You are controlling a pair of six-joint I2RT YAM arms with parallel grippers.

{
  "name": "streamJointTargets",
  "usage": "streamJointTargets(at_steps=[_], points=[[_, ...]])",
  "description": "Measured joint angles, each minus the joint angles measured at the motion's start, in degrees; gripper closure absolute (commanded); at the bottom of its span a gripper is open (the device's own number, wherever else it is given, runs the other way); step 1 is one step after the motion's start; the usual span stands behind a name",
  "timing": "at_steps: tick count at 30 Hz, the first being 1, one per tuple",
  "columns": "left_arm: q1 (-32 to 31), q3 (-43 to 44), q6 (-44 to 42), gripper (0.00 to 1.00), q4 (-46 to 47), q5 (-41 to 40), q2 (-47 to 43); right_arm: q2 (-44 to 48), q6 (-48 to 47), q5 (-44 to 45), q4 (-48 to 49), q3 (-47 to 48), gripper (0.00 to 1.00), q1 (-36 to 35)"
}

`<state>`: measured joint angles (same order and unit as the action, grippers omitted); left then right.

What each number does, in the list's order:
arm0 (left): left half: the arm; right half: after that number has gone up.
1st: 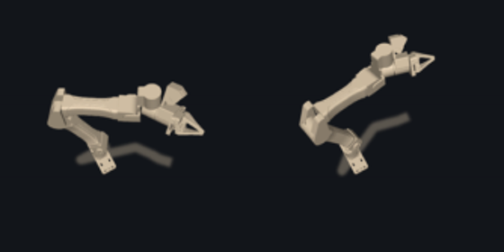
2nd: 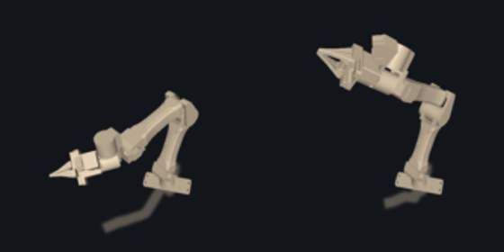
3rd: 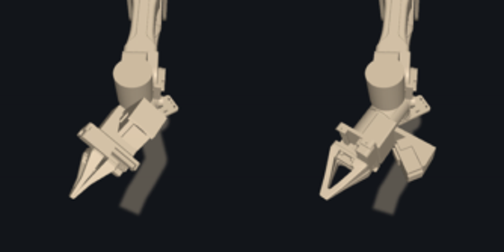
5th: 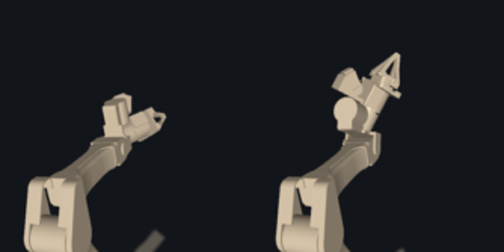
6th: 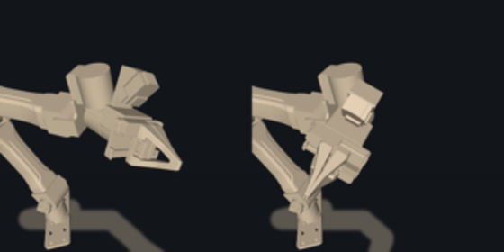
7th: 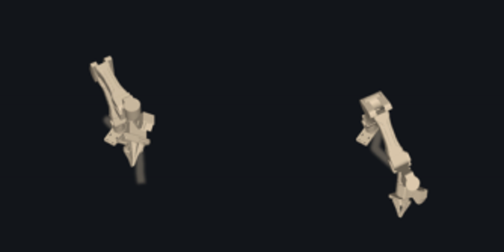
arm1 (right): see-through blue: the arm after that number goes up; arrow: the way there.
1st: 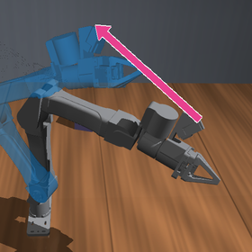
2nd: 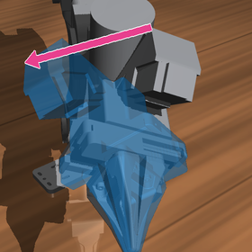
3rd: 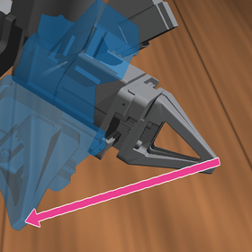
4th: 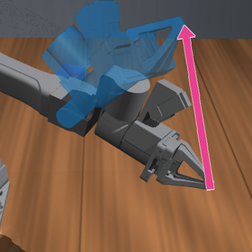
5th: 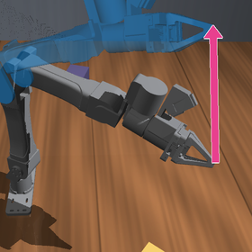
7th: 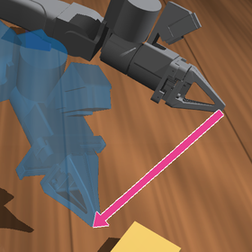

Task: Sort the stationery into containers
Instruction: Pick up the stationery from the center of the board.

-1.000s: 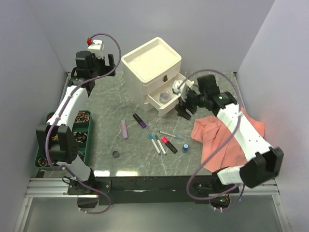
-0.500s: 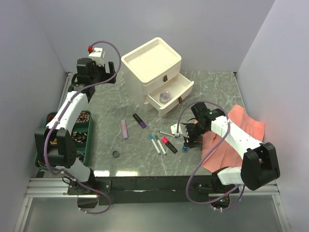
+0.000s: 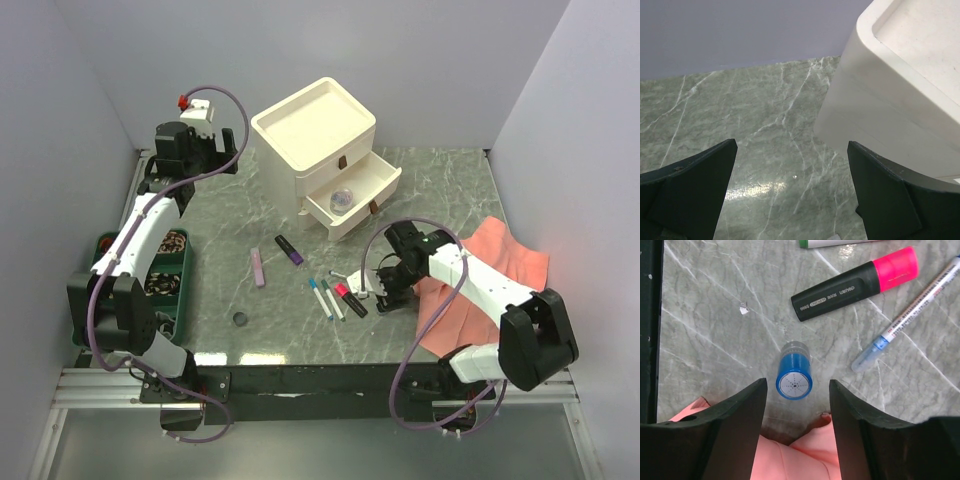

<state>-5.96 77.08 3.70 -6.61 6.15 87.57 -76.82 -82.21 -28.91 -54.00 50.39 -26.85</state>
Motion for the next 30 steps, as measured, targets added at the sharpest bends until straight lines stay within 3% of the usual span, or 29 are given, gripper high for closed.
streamJointTargets(at_steps=[8,15,21,25,30], points=[[0.00,0.00,-0.02,0.01,0.07,-0.04,0.02,-2.60,-0.57,0.42,-0.50,0.28,0.49,-0.39],[0.20,0.00,-0.02,0.01,0.09,-0.04,0.04,-3.82,-0.87,0.44,-0.85,1.07,0.67,-0.66],[0.44,0.00,-0.02,0.00,0.09,-0.04,0.04,-3.91,-0.46,0.31,-3.17,3.50,0.74,-0.76],[0.76,0.00,-0.02,0.00,0.09,-0.07,0.04,-3.91,0.66,-0.55,-6.47,11.34,0.77,-0.79],[0.98,0.00,-0.44,0.00,0.13,-1.44,-0.11,-9.09,5.75,-3.61,-8.70,30.93,0.86,-1.46]])
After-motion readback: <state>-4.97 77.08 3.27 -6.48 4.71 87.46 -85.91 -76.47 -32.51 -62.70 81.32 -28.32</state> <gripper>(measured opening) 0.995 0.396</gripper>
